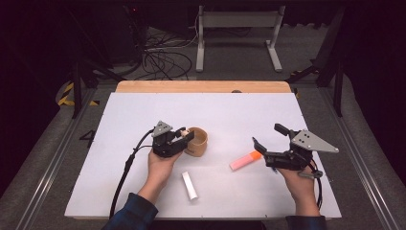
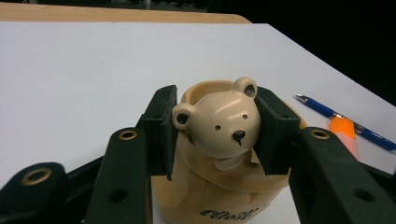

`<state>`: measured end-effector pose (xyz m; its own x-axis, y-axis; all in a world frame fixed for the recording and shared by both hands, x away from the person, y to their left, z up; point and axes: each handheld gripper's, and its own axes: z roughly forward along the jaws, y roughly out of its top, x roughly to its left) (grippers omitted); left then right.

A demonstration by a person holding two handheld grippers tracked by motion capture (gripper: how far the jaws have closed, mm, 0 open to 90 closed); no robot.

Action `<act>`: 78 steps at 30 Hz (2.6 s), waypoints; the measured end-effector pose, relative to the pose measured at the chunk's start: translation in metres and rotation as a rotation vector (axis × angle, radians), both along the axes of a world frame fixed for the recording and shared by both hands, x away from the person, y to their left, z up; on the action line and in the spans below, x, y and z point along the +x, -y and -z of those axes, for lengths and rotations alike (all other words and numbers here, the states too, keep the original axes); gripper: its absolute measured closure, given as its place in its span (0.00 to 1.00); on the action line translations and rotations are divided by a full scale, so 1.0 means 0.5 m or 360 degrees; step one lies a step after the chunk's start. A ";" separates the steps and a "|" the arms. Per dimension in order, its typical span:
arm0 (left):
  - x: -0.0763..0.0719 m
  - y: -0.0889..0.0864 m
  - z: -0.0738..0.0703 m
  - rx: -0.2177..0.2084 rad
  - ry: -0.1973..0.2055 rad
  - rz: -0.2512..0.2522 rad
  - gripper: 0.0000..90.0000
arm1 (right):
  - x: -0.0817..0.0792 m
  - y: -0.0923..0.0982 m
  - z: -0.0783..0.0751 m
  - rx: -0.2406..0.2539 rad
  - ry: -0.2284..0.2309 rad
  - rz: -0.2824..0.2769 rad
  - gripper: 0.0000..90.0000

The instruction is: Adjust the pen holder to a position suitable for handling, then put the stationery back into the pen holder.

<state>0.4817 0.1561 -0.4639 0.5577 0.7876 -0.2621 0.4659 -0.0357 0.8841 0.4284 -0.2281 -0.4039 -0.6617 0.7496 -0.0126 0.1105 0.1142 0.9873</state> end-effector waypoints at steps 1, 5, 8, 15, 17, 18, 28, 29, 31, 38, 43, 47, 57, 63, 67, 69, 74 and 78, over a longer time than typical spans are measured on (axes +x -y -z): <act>0.000 0.000 0.000 0.0001 0.0002 0.0002 0.61 | 0.000 0.000 0.000 0.0001 0.0001 -0.0002 0.08; 0.000 -0.002 -0.001 -0.0023 0.0010 -0.0016 0.52 | 0.000 0.000 0.000 0.0001 0.0001 -0.0004 0.08; -0.004 -0.003 -0.006 0.0007 0.0064 -0.0026 0.48 | 0.000 0.000 0.000 0.0001 -0.0004 -0.0002 0.08; -0.018 -0.006 -0.023 0.0065 0.0178 -0.0004 0.35 | 0.000 0.001 -0.001 0.0005 0.0000 -0.0006 0.08; -0.021 -0.006 -0.029 0.0066 0.0197 0.0027 0.33 | 0.000 0.002 -0.001 0.0005 0.0000 -0.0007 0.08; -0.023 -0.004 -0.033 0.0083 0.0207 0.0036 0.28 | 0.000 0.002 -0.001 0.0006 -0.0003 -0.0009 0.08; -0.045 0.028 -0.064 0.0193 0.0362 0.0136 0.18 | 0.003 0.006 -0.001 0.0015 -0.0023 -0.0020 0.07; -0.047 0.032 -0.067 0.0202 0.0365 0.0146 0.16 | 0.004 0.006 -0.001 0.0018 -0.0023 -0.0018 0.07; -0.049 0.039 -0.071 0.0201 0.0369 0.0167 0.12 | 0.006 0.008 -0.002 0.0025 -0.0033 -0.0020 0.06; -0.058 0.069 -0.085 0.0230 0.0365 0.0278 0.12 | 0.009 0.006 -0.001 -0.0003 -0.0050 -0.0037 0.03; -0.063 0.096 -0.090 0.0239 0.0365 0.0349 0.11 | 0.008 0.003 -0.002 -0.0020 -0.0062 -0.0042 0.03; -0.064 0.116 -0.094 0.0229 0.0356 0.0402 0.11 | 0.007 0.004 -0.004 -0.0028 -0.0051 -0.0039 0.03; -0.061 0.161 -0.089 0.0305 0.0306 0.0511 0.12 | 0.003 0.009 -0.007 -0.0025 -0.0042 -0.0033 0.03; -0.060 0.188 -0.083 0.0373 0.0274 0.0597 0.14 | 0.001 0.009 -0.009 -0.0025 -0.0044 -0.0033 0.03; -0.055 0.202 -0.073 0.0419 0.0232 0.0659 0.17 | 0.001 0.010 -0.010 -0.0023 -0.0042 -0.0031 0.03; -0.054 0.208 -0.067 0.0429 0.0200 0.0680 0.19 | 0.000 0.010 -0.010 -0.0022 -0.0035 -0.0031 0.03; -0.053 0.229 -0.052 0.0482 0.0126 0.0734 0.24 | -0.004 0.010 -0.012 -0.0025 -0.0028 -0.0036 0.03; -0.055 0.250 -0.040 0.0573 0.0080 0.0776 0.28 | -0.007 0.010 -0.015 -0.0029 -0.0019 -0.0034 0.03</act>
<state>0.4544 0.0313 -0.4440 0.8812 0.4726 0.0097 0.2784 -0.5356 0.7973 0.4251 -0.2332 -0.3966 -0.6778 0.7351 -0.0183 0.1195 0.1347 0.9837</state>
